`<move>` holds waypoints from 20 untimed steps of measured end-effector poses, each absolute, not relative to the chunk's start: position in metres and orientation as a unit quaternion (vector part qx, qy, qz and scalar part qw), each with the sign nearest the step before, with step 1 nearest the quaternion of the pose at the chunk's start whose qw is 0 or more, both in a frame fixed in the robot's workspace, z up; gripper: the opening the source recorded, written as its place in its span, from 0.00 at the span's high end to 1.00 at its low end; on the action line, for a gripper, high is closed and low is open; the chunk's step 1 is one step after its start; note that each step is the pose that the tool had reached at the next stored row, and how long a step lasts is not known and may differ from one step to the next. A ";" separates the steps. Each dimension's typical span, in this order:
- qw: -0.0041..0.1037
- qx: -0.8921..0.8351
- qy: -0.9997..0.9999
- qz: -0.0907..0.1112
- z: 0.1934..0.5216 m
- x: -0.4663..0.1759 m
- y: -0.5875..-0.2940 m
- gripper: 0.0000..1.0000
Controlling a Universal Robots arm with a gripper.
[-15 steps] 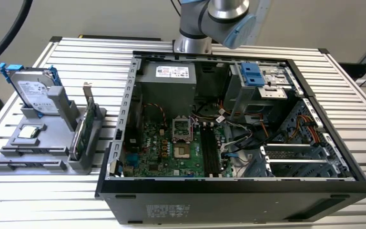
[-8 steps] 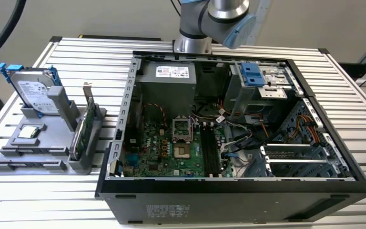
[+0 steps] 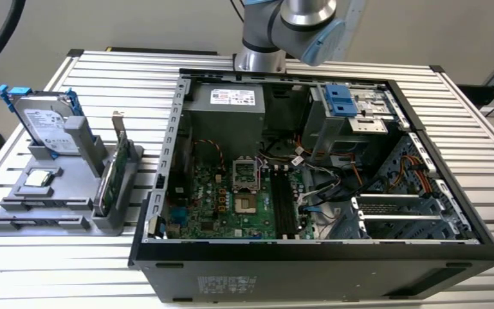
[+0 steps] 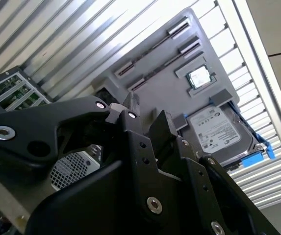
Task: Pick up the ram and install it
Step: 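Pick up the ram and move it above insertion slot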
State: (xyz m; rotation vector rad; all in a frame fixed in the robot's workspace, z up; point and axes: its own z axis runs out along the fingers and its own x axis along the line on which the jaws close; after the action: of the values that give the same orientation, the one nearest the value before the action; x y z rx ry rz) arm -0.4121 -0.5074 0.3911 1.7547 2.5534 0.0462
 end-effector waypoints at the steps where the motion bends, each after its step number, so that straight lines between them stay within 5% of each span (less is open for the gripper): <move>1: 0.022 0.569 0.822 0.015 0.391 -0.412 -0.507 0.00; 20: 0.022 0.621 0.784 0.013 0.391 -0.412 -0.507 0.00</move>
State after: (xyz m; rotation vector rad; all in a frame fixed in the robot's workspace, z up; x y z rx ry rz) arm -0.4121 -0.5074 0.3911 1.9224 2.4273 0.0415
